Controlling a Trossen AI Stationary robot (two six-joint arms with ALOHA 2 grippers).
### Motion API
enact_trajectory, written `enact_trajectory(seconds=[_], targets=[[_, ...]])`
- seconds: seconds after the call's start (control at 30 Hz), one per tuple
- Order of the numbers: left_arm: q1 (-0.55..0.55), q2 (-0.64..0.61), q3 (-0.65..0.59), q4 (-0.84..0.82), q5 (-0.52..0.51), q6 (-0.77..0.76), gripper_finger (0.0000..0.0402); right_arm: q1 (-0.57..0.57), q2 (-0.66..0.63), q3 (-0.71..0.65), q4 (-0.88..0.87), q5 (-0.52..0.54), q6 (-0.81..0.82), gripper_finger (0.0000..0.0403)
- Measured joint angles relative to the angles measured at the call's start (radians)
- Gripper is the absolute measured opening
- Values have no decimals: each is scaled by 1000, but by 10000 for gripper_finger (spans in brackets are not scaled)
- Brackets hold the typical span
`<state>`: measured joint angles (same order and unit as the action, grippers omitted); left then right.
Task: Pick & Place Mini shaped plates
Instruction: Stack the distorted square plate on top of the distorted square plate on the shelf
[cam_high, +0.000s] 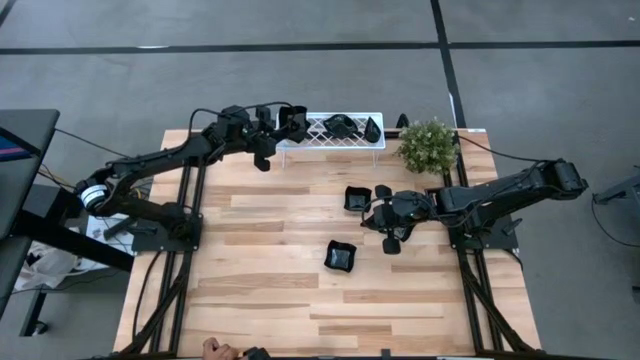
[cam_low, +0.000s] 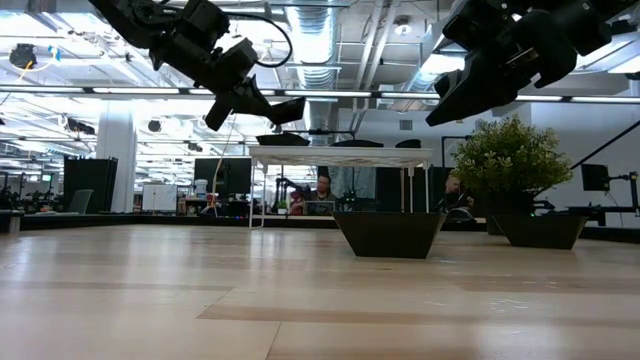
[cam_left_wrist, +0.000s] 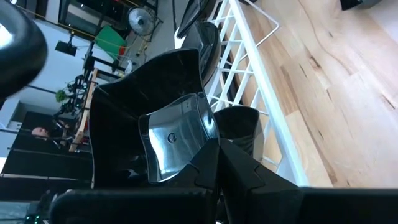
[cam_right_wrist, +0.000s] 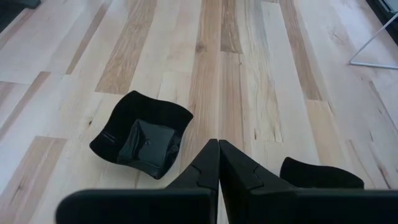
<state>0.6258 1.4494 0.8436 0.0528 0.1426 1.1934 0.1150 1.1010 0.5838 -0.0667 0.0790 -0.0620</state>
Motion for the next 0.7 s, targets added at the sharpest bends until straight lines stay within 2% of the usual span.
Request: enact_trajectory(seconds=[0.23,0.7], targets=[[0,0,0,1,-13,0,14,0,0,0,0,0,0,0],[12,0,0,16,-44,-1,100,0,0,0,0,0,0,0]])
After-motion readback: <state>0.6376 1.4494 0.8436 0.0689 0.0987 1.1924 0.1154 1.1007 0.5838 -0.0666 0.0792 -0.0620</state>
